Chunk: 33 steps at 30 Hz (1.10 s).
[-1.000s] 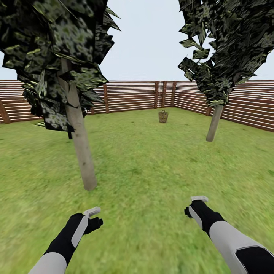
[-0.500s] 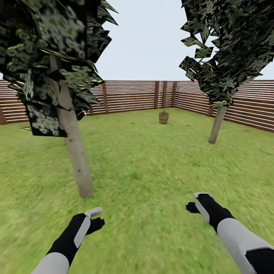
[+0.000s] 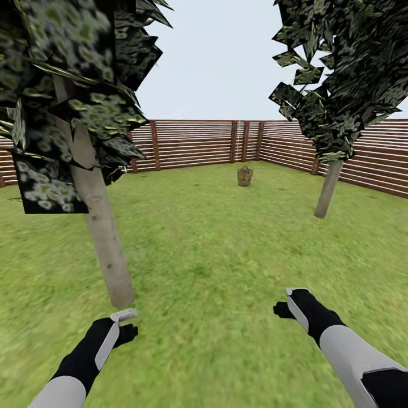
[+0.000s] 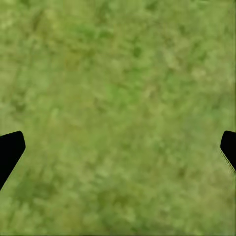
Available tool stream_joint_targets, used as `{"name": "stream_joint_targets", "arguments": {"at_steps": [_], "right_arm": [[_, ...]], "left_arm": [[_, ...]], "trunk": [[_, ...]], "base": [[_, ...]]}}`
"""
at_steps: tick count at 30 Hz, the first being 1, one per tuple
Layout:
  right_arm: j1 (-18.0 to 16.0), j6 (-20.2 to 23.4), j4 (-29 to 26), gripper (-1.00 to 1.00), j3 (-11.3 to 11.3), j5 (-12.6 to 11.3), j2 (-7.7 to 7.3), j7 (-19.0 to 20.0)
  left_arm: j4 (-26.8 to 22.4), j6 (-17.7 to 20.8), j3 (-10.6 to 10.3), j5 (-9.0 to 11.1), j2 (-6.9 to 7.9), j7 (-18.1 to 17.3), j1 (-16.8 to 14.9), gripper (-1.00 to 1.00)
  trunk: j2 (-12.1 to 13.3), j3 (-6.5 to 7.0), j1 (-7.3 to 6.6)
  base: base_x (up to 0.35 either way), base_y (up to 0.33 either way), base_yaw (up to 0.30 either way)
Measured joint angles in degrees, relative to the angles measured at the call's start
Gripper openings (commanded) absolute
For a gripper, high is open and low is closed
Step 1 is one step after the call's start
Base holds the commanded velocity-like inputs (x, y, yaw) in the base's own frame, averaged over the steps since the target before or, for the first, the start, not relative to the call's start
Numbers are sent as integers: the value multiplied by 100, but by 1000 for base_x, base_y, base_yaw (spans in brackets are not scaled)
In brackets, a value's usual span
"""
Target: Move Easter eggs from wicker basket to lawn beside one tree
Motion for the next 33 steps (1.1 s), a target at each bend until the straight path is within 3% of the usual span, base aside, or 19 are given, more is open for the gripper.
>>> {"name": "stream_joint_targets", "arguments": {"at_steps": [8, 23, 28, 33], "right_arm": [[-1, -44, -12, 100, -121, -23, 6, -6], [1, -54, -40, 100, -113, 28, -10, 3], [3, -48, -60, 100, -121, 5, -49, 7], [5, -44, -65, 100, -73, 42, 14, -5]], "left_arm": [[-10, -3, -2, -8, -88, 11, 2, 100], [15, 0, 21, 19, -125, -26, 2, 100], [9, -9, 24, 34, -132, -26, 0, 100], [-23, -11, 20, 65, -209, -21, 0, 100]], "trunk": [[0, 0, 1], [0, 0, 0], [0, 0, 0], [0, 0, 0]], "base": [[275, 0, 0], [324, 0, -6], [340, 0, -228], [340, 0, -297]]}}
